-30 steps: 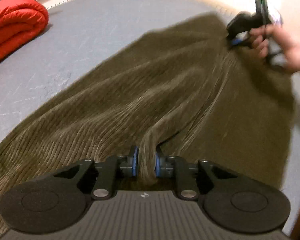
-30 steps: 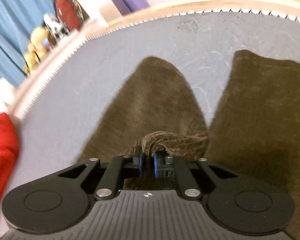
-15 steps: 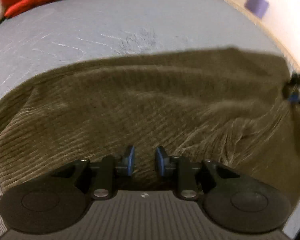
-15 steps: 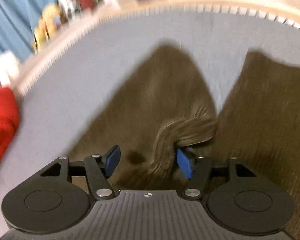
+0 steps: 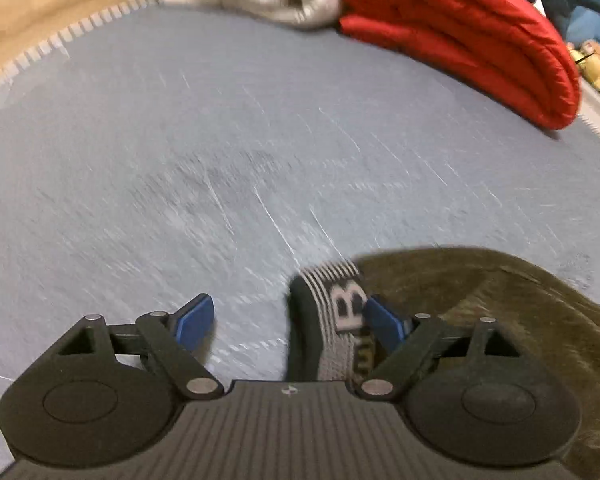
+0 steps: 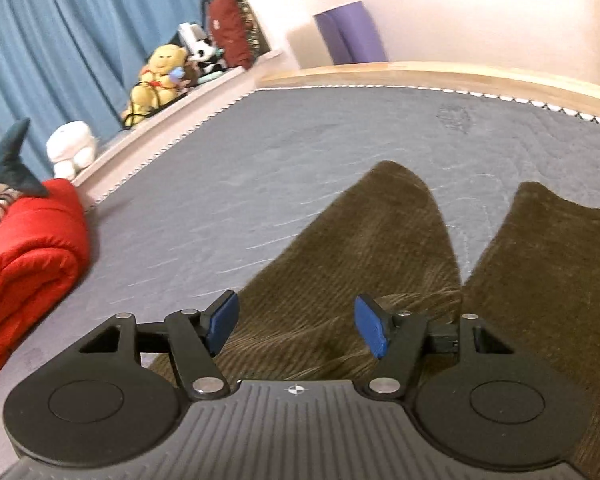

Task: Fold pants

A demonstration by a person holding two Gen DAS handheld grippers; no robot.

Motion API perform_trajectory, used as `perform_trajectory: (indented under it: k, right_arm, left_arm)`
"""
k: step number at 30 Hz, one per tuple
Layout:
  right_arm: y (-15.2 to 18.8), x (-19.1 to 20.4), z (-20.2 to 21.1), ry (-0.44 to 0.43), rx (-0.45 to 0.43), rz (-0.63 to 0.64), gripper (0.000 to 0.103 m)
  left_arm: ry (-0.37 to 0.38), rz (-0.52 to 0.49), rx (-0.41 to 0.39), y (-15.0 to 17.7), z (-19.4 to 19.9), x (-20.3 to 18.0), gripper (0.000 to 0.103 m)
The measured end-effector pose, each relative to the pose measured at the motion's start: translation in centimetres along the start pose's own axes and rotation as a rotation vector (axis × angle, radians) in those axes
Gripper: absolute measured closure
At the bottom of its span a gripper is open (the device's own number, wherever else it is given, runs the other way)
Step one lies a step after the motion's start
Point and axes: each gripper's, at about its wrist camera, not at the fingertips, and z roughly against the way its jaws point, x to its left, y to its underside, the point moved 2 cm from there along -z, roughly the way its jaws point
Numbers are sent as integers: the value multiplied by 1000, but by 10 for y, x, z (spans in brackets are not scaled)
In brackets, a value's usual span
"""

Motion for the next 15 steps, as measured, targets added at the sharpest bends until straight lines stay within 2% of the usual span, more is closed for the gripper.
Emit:
perform_trajectory:
  k: [2, 4, 5, 6, 8, 12, 14, 15]
  right_arm:
    - [-3, 8, 10, -14, -2, 6, 37]
    - [-4, 14, 22, -28, -11, 15, 37]
    - [-5, 17, 27, -32, -18, 20, 37]
    - [-6, 19, 33, -39, -26, 24, 36]
    - [-8, 22, 42, -55, -40, 29, 36]
    - [-14, 28, 68, -93, -77, 47, 36]
    - [-17, 30, 80, -112, -95, 57, 36]
    - [-19, 31, 87, -122, -102, 62, 36]
  left_arm:
    - [79, 20, 40, 5, -8, 7, 16]
    - [103, 6, 29, 6, -10, 8, 27]
    - [139, -15, 23, 6, -10, 6, 58]
    - [164, -24, 18, 4, -9, 4, 66]
    - [159, -44, -22, -1, -1, 2, 74]
    - [115, -15, -163, -13, 25, 16, 74]
    - [113, 8, -115, -13, 21, 21, 72]
    - [119, 25, -82, -10, 18, 24, 64]
